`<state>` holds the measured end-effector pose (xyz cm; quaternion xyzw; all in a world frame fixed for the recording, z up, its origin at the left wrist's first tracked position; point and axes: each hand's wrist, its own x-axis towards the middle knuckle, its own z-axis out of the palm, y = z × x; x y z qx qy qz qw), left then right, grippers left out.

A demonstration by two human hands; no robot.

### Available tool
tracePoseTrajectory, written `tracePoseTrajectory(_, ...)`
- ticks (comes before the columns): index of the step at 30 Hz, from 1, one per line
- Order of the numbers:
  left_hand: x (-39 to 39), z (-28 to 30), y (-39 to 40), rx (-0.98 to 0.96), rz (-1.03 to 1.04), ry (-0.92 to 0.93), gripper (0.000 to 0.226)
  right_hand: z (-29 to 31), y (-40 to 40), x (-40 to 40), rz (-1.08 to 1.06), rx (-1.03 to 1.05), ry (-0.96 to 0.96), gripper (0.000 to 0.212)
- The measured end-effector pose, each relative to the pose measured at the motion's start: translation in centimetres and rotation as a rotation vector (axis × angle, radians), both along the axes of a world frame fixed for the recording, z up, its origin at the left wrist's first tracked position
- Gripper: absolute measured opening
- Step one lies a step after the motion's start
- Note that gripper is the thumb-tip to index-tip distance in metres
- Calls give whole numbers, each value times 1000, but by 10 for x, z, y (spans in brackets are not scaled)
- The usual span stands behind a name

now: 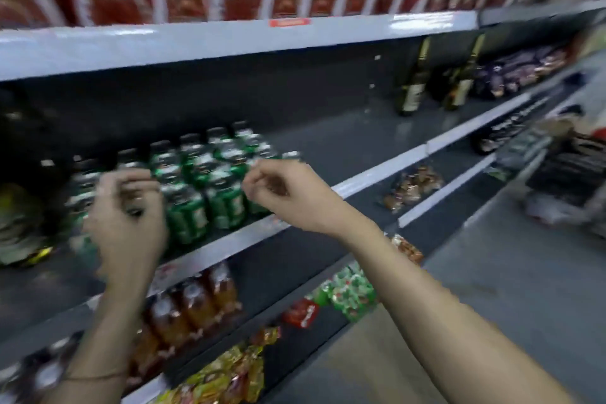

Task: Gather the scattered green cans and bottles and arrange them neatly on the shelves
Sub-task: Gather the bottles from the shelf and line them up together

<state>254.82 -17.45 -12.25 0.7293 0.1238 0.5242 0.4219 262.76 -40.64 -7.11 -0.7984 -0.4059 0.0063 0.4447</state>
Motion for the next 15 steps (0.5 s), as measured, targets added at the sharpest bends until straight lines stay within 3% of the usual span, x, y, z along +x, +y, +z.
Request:
tracePoseTrajectory(3,75,7,-114,57,-377,163,16,2,-94,28,-137,-15,-9,13)
tracePoseTrajectory(6,138,15,-201,45,-614,240,15,4,-175,59,-277,43,-29,16)
tracePoseTrajectory(15,309,15,-393,41,-887,204,15,-21,-353,198,-610,138,-46,14)
